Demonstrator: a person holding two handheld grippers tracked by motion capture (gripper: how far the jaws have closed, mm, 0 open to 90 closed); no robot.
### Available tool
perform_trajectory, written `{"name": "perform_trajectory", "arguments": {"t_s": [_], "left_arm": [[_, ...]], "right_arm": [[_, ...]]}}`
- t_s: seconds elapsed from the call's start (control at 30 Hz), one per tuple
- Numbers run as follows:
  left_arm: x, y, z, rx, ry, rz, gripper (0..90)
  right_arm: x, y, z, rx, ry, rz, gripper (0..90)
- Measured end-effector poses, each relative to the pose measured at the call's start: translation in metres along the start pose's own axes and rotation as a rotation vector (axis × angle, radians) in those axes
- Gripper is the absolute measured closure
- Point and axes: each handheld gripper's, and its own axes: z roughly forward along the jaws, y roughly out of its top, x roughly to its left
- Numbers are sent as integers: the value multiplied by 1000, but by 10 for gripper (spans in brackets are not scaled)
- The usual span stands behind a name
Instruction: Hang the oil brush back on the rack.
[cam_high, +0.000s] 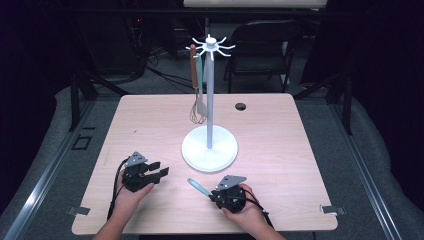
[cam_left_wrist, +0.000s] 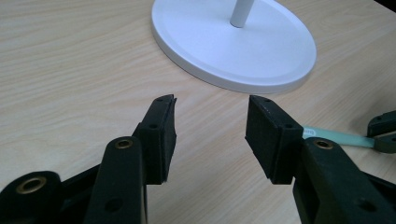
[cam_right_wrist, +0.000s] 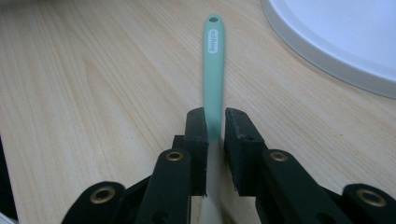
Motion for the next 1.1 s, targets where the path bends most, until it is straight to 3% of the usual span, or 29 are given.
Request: {"name": "perform_trajectory", "arguments": {"t_s": [0.3, 0.5, 0.7, 1.1], "left_arm": [[-11, -1, 8, 19, -37, 23, 509], [-15, -3, 13, 34, -38, 30, 471], [-20, -4, 16, 36, -72, 34, 443], [-35, -4, 25, 43, -184, 24, 420]], "right_arm": [[2, 0, 5, -15, -6, -10, 817], [1, -2, 4, -24, -3, 1, 819], [1, -1, -1, -64, -3, 12, 820], [5, 5, -13, -154, -10, 1, 820]]}}
